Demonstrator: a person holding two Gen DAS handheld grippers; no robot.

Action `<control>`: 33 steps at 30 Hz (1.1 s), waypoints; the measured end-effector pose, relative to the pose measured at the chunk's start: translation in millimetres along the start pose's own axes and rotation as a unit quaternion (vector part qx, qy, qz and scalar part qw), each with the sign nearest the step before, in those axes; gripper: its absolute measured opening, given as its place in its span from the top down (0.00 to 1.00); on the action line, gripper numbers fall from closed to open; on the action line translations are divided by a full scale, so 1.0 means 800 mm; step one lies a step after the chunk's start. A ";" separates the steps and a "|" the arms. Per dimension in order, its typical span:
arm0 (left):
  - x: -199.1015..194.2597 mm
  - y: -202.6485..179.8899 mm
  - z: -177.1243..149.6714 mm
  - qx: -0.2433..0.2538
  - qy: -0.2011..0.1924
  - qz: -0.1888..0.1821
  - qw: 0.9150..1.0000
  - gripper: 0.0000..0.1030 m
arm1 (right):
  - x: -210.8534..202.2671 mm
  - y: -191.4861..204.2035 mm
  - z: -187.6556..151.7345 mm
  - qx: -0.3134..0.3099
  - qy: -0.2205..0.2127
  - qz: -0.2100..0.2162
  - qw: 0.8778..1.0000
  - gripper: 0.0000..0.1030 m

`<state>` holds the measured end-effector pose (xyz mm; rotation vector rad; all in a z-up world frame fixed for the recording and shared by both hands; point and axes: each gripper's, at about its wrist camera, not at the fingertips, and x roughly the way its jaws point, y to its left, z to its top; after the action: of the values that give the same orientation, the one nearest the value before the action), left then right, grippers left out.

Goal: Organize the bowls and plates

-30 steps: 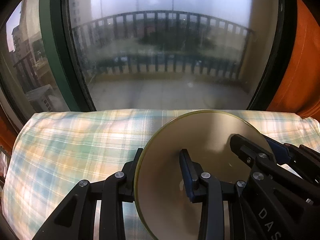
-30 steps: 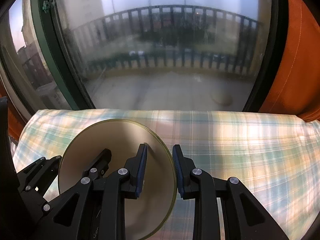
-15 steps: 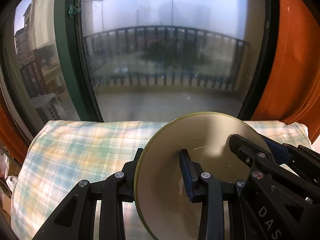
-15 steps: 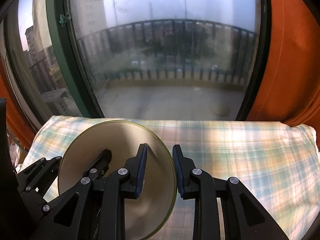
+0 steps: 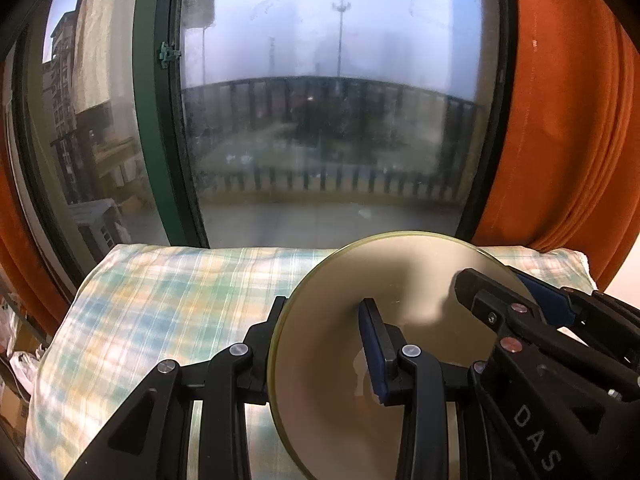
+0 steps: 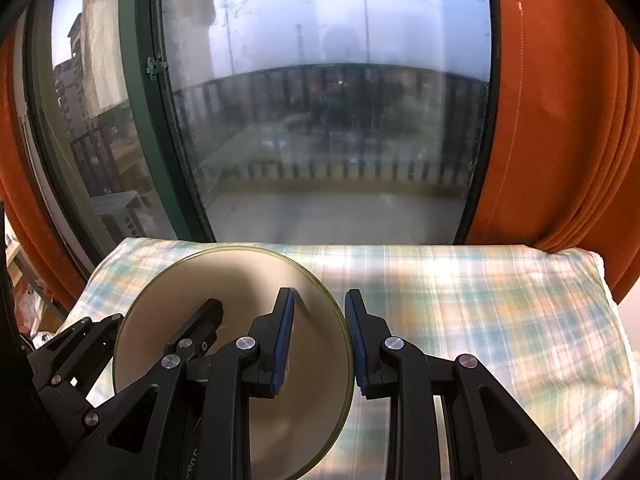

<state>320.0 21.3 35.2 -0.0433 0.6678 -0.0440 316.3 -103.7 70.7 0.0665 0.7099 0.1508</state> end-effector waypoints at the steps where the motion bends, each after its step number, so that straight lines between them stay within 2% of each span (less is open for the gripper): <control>1: -0.005 0.000 -0.004 0.000 0.000 -0.001 1.000 0.66 | -0.006 0.000 -0.004 -0.001 -0.001 -0.001 1.000 0.71; 9: -0.057 -0.004 -0.035 -0.001 -0.013 -0.004 1.000 0.66 | -0.057 0.005 -0.036 0.000 -0.014 -0.005 1.000 0.71; 17: -0.106 -0.011 -0.083 0.000 -0.020 -0.007 1.000 0.65 | -0.116 0.010 -0.094 0.007 -0.021 -0.009 1.000 0.71; 25: -0.141 -0.030 -0.112 0.010 -0.031 -0.015 0.999 0.65 | -0.167 0.005 -0.136 0.000 -0.033 -0.022 0.999 0.71; 33: -0.156 -0.047 -0.153 0.022 -0.031 -0.019 0.999 0.65 | -0.192 -0.010 -0.176 0.007 -0.037 -0.020 0.999 0.71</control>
<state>145.1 -12.4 18.5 -0.0152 0.6048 -0.0930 110.3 -134.7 62.1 0.0701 0.6383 0.1056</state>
